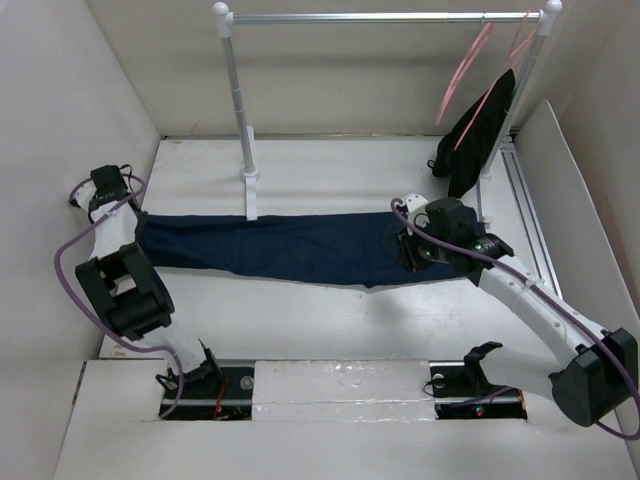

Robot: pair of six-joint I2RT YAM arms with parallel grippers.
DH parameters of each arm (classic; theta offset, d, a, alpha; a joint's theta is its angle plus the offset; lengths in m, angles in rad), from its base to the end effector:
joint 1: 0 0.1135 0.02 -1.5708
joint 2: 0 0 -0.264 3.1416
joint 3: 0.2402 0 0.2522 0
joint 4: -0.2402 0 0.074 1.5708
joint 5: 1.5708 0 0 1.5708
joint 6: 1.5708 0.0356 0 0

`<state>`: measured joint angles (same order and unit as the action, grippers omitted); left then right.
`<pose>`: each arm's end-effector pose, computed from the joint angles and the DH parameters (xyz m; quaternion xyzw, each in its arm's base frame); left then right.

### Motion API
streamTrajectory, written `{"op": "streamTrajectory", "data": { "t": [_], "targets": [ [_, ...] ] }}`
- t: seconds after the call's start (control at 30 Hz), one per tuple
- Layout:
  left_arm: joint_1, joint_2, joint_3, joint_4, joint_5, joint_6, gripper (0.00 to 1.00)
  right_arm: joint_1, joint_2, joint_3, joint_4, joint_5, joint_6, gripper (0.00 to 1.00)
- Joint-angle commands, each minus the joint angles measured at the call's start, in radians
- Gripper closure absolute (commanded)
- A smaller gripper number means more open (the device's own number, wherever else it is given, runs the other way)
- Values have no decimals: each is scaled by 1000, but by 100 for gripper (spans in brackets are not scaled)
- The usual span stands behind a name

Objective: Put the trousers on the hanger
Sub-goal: Fold the trousers at the center of the board.

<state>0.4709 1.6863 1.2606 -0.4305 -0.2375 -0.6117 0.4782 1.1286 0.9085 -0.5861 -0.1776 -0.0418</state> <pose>0.3255 0.1751 0.2472 -0.5148 0.7759 0.0863 0.3542 0.2054 0.1136 0.2785 -0.2695 0.8846 0.1608 0.3450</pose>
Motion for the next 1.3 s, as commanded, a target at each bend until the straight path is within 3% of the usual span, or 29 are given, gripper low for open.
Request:
{"op": "streamTrajectory", "data": {
  "t": [0.0, 0.27, 0.53, 0.57, 0.67, 0.7, 0.83, 0.93, 1.0, 1.03, 1.1, 1.13, 1.27],
  "targets": [
    [0, -82, -18, -97, -98, -2, 100, 8, 5, -14, 84, -43, -24, 62],
    [0, 39, -40, -152, -201, 27, 100, -13, 19, -7, 65, -79, -95, 62],
    [49, 0, -148, -102, -221, 12, 100, -90, 14, 3, 28, -85, -124, 61],
    [60, -7, -150, -109, -233, 3, 98, -99, 14, -2, 25, -85, -119, 60],
    [60, -66, -138, -116, -253, -20, 80, -145, 0, -16, 6, -63, -89, 49],
    [60, -91, -135, -91, -222, -22, 69, -160, -4, -19, -6, -59, -78, 45],
    [38, -204, -100, -30, -131, -54, 64, -280, -82, -51, -24, -71, -6, 28],
    [-63, -240, -40, 4, -141, -71, 61, -398, -124, -54, -73, -33, 32, 10],
    [-159, -228, 29, 15, -117, -53, 60, -551, -185, -77, -101, -4, 72, 1],
    [-202, -227, 29, 15, -117, -53, 60, -552, -185, -94, -101, 1, 82, 1],
    [-305, -209, 48, 15, -106, -42, 60, -674, -202, -134, -80, -9, 102, 0],
    [-430, -203, 42, 15, -109, -43, 60, -700, -193, -170, -69, -19, 132, 0],
    [-703, -197, -39, 91, -97, -36, 60, -855, -116, -285, 81, -155, 229, 0]
  ]
}}
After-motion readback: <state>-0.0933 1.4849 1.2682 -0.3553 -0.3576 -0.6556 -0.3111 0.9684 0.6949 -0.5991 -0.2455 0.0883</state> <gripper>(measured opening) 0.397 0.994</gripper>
